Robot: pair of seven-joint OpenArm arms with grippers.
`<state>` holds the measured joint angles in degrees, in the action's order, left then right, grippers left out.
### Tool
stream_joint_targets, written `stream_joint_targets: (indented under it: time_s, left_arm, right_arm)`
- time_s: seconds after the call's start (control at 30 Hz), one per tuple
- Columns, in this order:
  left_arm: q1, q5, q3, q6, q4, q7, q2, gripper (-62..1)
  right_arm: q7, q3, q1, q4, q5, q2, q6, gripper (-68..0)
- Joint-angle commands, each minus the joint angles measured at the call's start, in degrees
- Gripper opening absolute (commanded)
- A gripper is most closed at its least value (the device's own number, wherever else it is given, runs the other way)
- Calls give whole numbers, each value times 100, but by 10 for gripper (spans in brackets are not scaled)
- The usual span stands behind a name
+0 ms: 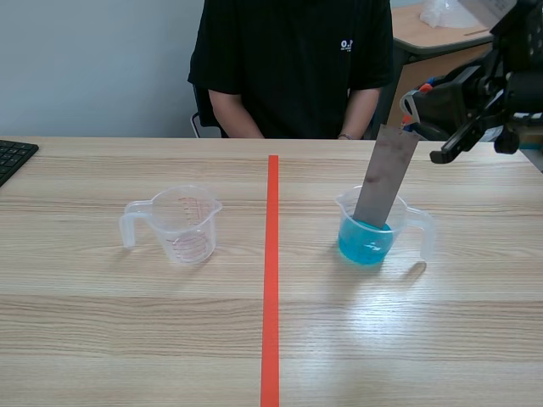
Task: Do the redox reaction experiment.
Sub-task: 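Raise the plate and point at it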
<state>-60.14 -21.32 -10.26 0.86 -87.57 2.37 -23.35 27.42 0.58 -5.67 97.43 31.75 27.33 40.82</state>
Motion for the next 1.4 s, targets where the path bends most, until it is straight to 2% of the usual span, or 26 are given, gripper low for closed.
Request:
stream_joint_targets:
  time_s: [0.0, 0.37, 0.73, 1.07, 1.37]
  left_arm:
    - [2, -15, -4, -11, -24, 63, -20, -565]
    - [2, -15, -4, -11, -24, 63, -20, -565]
    - [2, -15, -4, -11, -24, 63, -20, -565]
    - [2, -15, -4, -11, -24, 63, -20, -565]
    - [2, -15, -4, -13, -24, 63, -20, -565]
  right_arm:
    - [-2, -116, -68, 192, 151, 107, -22, -660]
    - [662, -533, -68, 822, 890, 107, -22, -660]
    - [1113, -905, -68, 1285, 1384, 107, -24, -660]
    - [1495, -968, -68, 1613, 1547, 105, -26, -660]
    - [1600, -968, -70, 1663, 1543, 105, -28, -660]
